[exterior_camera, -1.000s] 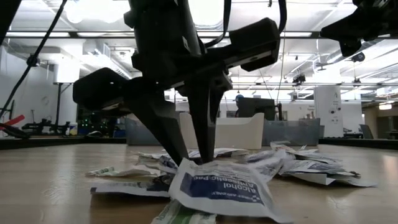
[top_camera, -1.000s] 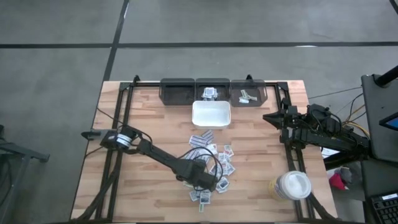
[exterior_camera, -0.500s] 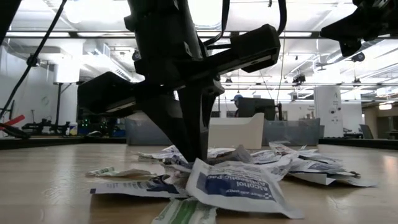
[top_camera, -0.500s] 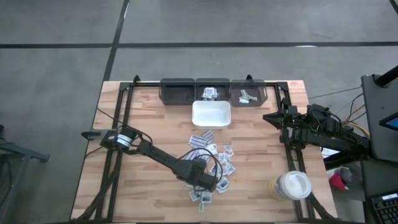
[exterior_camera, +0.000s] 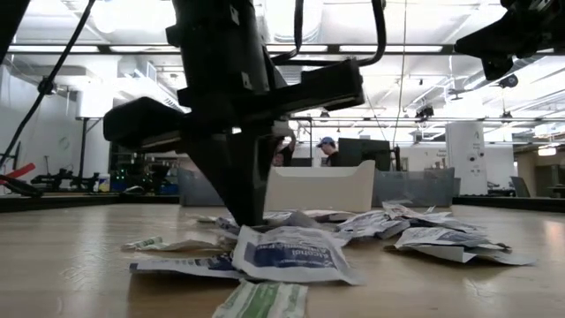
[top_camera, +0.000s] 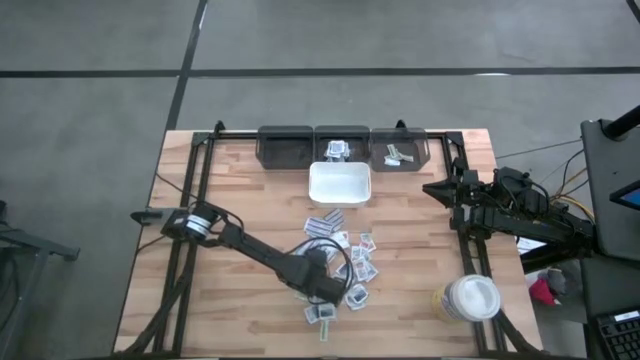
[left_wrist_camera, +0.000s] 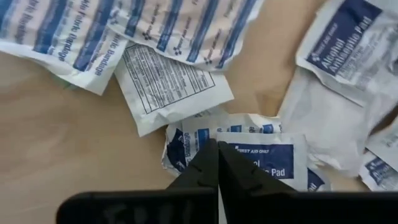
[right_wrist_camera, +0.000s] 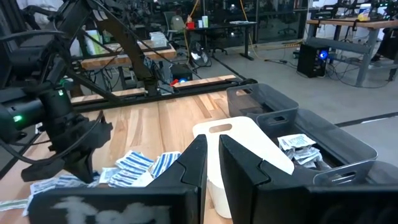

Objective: Pick & Place First Aid Supplies
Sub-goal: Put the blue alcohol pad into the middle gray bin

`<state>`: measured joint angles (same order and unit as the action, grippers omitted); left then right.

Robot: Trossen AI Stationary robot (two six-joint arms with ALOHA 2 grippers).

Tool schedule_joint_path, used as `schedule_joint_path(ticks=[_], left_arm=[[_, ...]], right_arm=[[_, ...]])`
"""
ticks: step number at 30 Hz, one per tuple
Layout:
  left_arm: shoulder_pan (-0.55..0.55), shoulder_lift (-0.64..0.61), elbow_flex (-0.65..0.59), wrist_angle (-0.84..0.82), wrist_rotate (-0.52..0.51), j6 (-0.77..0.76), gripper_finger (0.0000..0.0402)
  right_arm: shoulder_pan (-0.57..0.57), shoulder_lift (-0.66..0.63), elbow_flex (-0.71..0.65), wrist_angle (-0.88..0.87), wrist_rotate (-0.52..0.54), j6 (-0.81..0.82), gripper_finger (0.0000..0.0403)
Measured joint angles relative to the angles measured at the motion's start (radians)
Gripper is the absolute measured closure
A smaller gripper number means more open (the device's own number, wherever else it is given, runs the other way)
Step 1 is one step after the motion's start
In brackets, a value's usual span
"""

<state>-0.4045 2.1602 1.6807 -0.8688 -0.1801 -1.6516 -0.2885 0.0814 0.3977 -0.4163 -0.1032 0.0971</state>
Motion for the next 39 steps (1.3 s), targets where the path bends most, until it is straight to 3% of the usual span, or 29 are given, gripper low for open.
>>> schedule_joint_path(ticks=[11,17,33,39], left_arm=[[0.001,-0.045,0.002,-0.025,-0.041,0.035,0.0399],[0.0,-0.047,0.002,0.039,0.022,0.041,0.0399],[-0.002,-0.044,0.001,0.164,0.022,0.111,0.0399],[-0.002,-0.041,0.0,0.171,-0.024,0.082,0.0399]], right_arm=[[0.0,0.0,0.0,0.0,0.0,0.0,0.0364],[0.0,0.0,0.0,0.0,0.0,0.0,0.0364],[0.0,0.0,0.0,0.0,0.0,0.0,0.0364],[0.0,0.0,0.0,0.0,0.0,0.0,0.0364]])
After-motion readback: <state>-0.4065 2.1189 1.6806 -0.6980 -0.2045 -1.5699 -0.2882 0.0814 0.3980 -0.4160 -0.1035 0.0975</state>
